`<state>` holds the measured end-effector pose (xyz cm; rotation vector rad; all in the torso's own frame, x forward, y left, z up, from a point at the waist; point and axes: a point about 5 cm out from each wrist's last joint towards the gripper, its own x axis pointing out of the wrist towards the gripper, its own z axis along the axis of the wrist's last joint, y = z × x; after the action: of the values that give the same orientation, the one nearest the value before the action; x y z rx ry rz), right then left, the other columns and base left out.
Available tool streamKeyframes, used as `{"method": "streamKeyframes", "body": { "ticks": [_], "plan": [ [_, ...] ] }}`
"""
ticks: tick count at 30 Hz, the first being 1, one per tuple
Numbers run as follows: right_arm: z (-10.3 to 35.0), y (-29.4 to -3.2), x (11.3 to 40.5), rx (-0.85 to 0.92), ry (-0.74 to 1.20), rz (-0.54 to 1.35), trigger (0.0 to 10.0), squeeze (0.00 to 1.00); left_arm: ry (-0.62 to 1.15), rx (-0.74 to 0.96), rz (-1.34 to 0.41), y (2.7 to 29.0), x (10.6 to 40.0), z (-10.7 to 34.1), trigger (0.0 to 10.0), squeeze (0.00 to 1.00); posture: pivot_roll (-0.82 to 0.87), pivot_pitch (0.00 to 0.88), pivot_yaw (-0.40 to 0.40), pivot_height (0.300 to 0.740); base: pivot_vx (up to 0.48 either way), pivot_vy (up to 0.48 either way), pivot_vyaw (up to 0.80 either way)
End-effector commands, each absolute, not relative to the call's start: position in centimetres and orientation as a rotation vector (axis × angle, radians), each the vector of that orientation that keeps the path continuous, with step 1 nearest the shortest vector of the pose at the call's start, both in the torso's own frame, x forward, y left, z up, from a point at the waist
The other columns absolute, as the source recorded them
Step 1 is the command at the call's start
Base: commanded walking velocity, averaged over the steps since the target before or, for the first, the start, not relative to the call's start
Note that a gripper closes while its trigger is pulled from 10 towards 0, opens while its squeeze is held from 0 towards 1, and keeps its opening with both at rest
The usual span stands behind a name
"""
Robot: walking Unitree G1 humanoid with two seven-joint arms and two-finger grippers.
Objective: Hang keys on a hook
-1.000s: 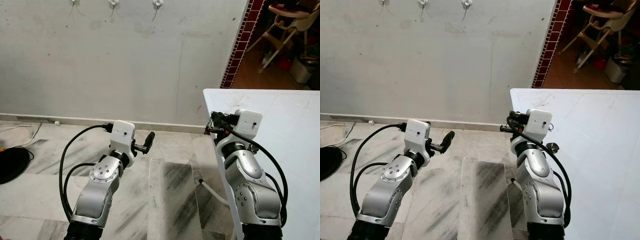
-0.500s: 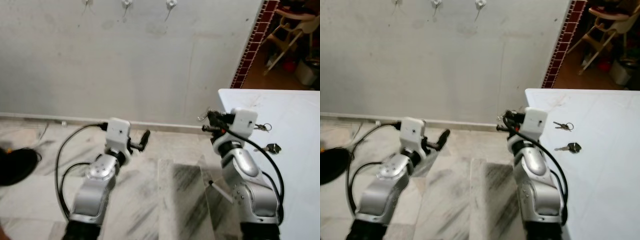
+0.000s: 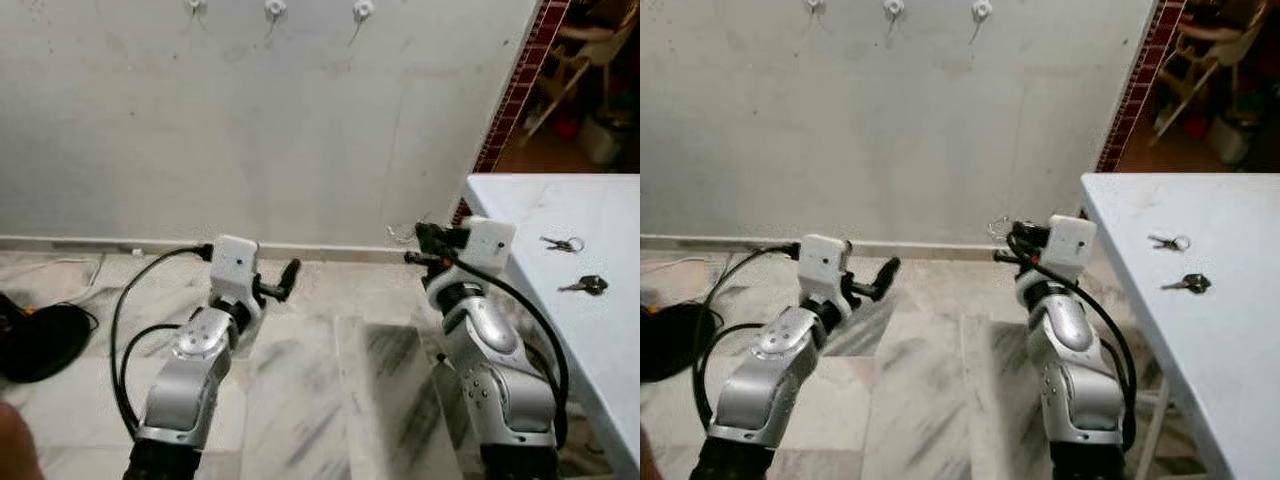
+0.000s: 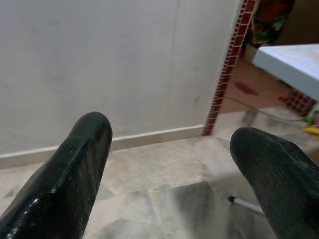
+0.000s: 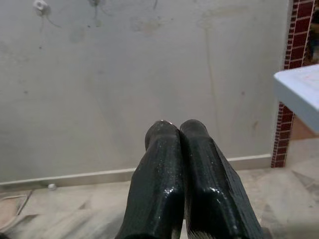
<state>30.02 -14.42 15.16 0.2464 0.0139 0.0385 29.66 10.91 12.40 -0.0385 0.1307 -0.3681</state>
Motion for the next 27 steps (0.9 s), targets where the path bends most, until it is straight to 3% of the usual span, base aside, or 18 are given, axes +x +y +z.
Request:
{"method": "streamKeyframes", "body": {
  "ticks": [1,9,27],
  "plan": [
    [15.74,-14.19,30.16,0.245,-0.007,0.043,10.0,0.00,0.122,-0.043,-0.380,10.98,29.78,12.84,10.0,0.00,0.11,0.000,-0.033,0.740,0.000,0.000,0.00],
    [15.76,-14.63,30.39,0.230,-0.005,0.027,10.0,0.00,0.120,-0.054,-0.399,10.77,29.68,12.85,10.0,0.00,0.10,0.000,-0.035,0.740,0.241,0.000,0.00],
    [15.46,-14.48,30.27,0.227,0.008,0.033,10.0,0.00,0.127,-0.068,-0.423,10.61,29.51,12.68,10.0,0.00,0.10,0.000,-0.034,0.740,0.382,0.000,0.00]
  ]
}}
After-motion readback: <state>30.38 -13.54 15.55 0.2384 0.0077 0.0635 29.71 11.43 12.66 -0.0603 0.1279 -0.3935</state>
